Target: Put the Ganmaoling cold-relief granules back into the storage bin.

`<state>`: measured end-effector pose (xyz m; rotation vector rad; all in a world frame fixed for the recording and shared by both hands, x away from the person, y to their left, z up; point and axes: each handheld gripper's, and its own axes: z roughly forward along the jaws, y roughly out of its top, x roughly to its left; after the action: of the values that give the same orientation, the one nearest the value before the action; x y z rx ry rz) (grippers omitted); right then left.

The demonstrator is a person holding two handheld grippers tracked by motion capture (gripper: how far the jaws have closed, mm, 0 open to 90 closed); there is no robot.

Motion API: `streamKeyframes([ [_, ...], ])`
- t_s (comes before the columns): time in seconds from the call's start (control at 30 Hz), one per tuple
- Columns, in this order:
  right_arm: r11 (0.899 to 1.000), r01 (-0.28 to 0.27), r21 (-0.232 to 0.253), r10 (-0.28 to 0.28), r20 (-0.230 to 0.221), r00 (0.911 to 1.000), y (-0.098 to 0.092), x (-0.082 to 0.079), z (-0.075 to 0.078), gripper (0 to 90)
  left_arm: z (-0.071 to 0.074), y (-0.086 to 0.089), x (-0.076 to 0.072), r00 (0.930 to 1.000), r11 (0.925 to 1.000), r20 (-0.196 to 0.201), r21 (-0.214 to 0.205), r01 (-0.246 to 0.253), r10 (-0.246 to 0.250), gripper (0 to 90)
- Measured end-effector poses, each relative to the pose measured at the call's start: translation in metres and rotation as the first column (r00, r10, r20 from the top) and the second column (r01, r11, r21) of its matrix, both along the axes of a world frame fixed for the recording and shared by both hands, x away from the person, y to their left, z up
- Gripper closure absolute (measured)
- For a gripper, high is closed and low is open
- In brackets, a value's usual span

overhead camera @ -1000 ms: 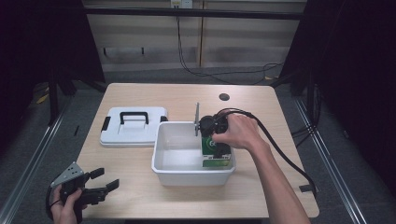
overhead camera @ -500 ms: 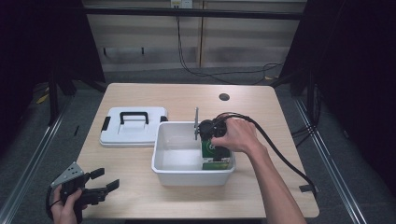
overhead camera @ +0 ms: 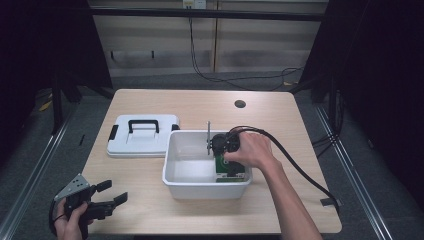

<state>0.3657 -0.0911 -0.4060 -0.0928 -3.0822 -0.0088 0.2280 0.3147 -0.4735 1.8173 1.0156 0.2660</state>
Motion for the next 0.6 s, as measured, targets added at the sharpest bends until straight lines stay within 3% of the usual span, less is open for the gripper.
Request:
streamKeyframes([
  [0.13, 1.000, 0.005, -0.020, -0.005, 0.007, 1.0000, 0.0022, -0.0005, -0.0041, 15.3, 0.0003, -0.0001, -0.0005, 1.0000, 1.0000, -0.001, -0.001, 0.001, -0.001, 15.8],
  [0.6, 1.000, -0.006, -0.017, 0.006, -0.002, 1.0000, 0.0032, 0.0004, -0.0085, 14.4, 0.0001, -0.0010, 0.0003, 1.0000, 1.0000, -0.004, 0.000, 0.001, -0.001, 15.9],
])
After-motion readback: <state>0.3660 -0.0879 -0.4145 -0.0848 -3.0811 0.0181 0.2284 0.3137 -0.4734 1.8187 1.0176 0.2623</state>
